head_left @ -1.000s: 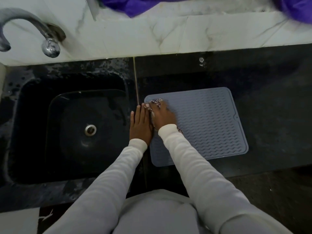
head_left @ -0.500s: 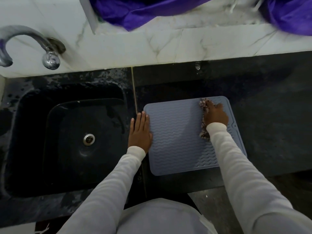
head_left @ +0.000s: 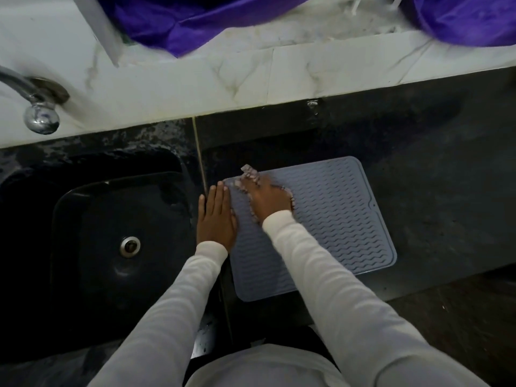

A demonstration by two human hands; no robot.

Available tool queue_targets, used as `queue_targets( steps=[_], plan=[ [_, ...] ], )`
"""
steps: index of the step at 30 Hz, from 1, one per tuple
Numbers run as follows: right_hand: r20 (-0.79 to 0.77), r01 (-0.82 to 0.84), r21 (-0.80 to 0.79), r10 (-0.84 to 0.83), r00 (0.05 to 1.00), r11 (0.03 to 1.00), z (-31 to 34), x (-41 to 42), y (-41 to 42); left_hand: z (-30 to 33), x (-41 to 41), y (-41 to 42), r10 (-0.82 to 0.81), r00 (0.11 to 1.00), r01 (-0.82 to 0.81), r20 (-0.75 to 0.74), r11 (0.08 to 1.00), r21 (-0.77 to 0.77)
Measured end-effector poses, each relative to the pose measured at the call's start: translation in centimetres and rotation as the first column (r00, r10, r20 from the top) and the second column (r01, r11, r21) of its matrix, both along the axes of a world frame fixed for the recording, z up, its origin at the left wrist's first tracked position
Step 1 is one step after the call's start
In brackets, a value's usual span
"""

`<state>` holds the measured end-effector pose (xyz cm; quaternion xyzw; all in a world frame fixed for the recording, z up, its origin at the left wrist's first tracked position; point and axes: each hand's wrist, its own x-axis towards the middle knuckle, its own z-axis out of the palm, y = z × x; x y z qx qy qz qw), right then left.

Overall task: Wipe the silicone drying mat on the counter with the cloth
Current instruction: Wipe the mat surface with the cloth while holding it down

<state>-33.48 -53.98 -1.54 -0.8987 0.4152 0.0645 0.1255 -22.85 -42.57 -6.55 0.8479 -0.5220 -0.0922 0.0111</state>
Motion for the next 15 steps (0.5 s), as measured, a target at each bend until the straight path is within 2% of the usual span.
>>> queue_targets(
  steps=[2,5,10,15],
  plan=[
    [-0.038,0.044,0.019,-0.043,0.998,0.999,0.2,-2.3,-2.6,-0.3,-0.1,0.0,0.005,1.000,-0.005,-0.007,1.000,-0.019],
    [-0.022,0.179,-0.047,-0.180,0.983,0.983,0.1,-7.4,-7.2,-0.2,-0.2,0.0,0.017,1.000,-0.018,-0.009,0.998,-0.062],
    [-0.047,0.418,-0.114,-0.425,0.904,0.901,0.8,-16.0,-13.7,-0.3,-0.4,-0.1,0.024,1.000,-0.024,0.000,0.997,-0.074],
    [-0.003,0.504,-0.137,-0.509,0.861,0.853,0.3,-16.7,-14.5,-0.2,-0.6,-0.1,0.037,0.999,-0.037,-0.008,0.996,-0.083]
  ],
)
